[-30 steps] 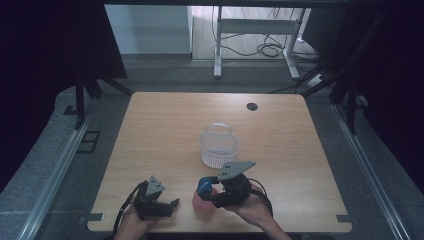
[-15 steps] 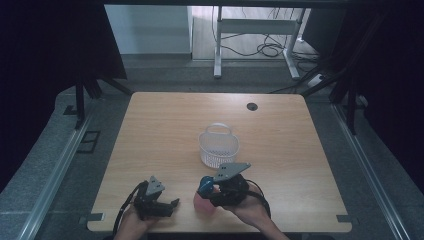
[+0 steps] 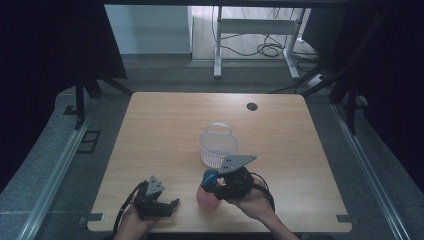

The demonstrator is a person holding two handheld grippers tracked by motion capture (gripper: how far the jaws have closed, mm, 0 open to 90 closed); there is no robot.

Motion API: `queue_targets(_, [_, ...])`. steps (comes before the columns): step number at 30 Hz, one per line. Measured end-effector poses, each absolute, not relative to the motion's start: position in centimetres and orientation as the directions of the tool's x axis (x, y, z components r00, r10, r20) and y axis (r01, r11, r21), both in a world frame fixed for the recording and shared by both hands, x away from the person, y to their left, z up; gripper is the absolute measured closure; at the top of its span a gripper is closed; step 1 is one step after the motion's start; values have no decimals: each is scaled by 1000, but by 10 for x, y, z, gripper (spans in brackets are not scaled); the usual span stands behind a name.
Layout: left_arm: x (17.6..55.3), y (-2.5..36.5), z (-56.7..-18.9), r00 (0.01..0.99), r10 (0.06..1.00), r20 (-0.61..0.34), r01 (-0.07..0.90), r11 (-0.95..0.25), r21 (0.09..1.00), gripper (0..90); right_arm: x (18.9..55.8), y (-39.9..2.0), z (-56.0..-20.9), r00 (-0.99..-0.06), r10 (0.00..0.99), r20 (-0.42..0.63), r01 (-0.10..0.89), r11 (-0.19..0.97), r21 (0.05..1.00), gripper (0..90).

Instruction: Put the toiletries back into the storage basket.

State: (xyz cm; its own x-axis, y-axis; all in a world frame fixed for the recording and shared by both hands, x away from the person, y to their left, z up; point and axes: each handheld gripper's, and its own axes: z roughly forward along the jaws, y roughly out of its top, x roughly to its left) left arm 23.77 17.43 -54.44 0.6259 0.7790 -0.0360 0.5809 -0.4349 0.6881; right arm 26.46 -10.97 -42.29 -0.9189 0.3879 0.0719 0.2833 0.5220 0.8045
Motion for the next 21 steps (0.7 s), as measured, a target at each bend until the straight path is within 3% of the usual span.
queue_targets(21, [238, 175, -544, 628, 778, -34, 580, -438, 687, 100, 279, -120, -399, -917, 392, 69, 280, 510, 813, 527])
